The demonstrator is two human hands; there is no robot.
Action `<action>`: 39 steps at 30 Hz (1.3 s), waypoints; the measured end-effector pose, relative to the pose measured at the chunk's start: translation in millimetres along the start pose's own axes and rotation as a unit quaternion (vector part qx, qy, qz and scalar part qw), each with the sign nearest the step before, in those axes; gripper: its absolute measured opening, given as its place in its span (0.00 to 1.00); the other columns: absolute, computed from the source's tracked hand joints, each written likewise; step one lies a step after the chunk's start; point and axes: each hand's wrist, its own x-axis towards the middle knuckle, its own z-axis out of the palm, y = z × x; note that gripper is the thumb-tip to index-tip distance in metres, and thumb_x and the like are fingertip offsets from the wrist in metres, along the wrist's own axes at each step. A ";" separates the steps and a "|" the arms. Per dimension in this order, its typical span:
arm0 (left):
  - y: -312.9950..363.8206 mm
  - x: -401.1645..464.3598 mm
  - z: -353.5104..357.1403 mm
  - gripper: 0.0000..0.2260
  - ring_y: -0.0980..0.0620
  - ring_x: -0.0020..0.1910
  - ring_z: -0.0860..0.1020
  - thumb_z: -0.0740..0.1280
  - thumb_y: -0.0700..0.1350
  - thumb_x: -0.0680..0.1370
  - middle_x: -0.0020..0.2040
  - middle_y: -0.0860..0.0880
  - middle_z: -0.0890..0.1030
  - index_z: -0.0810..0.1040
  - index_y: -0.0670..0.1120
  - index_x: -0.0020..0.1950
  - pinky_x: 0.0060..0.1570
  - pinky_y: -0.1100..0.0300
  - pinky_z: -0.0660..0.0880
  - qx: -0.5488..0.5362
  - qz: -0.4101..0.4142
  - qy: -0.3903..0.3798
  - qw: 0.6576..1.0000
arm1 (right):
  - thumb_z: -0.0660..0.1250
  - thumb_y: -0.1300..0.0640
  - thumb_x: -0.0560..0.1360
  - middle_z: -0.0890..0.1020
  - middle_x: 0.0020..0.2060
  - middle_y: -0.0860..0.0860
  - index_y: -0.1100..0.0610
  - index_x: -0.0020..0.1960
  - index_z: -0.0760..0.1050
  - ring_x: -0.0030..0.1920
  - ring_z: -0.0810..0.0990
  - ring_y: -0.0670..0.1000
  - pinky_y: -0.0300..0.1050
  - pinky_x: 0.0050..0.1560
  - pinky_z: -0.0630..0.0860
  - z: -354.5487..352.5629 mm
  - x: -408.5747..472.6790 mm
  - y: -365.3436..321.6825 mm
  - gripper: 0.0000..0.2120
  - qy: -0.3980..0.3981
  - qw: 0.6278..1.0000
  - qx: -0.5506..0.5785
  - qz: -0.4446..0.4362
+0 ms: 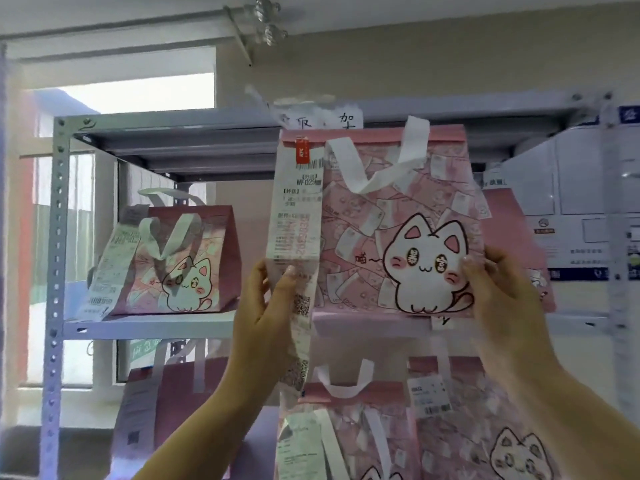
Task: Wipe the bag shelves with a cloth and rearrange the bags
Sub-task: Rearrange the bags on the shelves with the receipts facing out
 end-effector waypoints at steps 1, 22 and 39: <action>3.2 -1.6 9.6 0.04 0.57 0.44 0.81 0.60 0.46 0.81 0.44 0.56 0.82 0.74 0.48 0.51 0.38 0.65 0.76 -0.006 0.005 0.006 1.000 | 0.63 0.59 0.78 0.85 0.40 0.47 0.49 0.46 0.75 0.41 0.84 0.48 0.46 0.37 0.81 -10.3 2.2 -5.7 0.06 0.008 1.000 -0.008 -0.005; -97.5 44.2 167.7 0.28 0.45 0.68 0.70 0.65 0.58 0.77 0.70 0.46 0.71 0.67 0.45 0.72 0.64 0.51 0.68 0.172 -0.194 -0.072 0.963 | 0.65 0.62 0.75 0.85 0.37 0.45 0.57 0.59 0.75 0.34 0.84 0.46 0.43 0.31 0.81 -234.5 71.4 -36.8 0.12 0.172 0.980 -0.101 -0.010; -123.4 83.1 186.5 0.25 0.47 0.68 0.70 0.68 0.55 0.74 0.69 0.47 0.73 0.72 0.48 0.69 0.67 0.49 0.66 0.107 -0.174 -0.046 0.978 | 0.67 0.52 0.75 0.82 0.50 0.51 0.44 0.45 0.74 0.35 0.83 0.42 0.47 0.40 0.80 -211.0 82.8 -35.9 0.03 0.160 0.984 -0.072 -0.026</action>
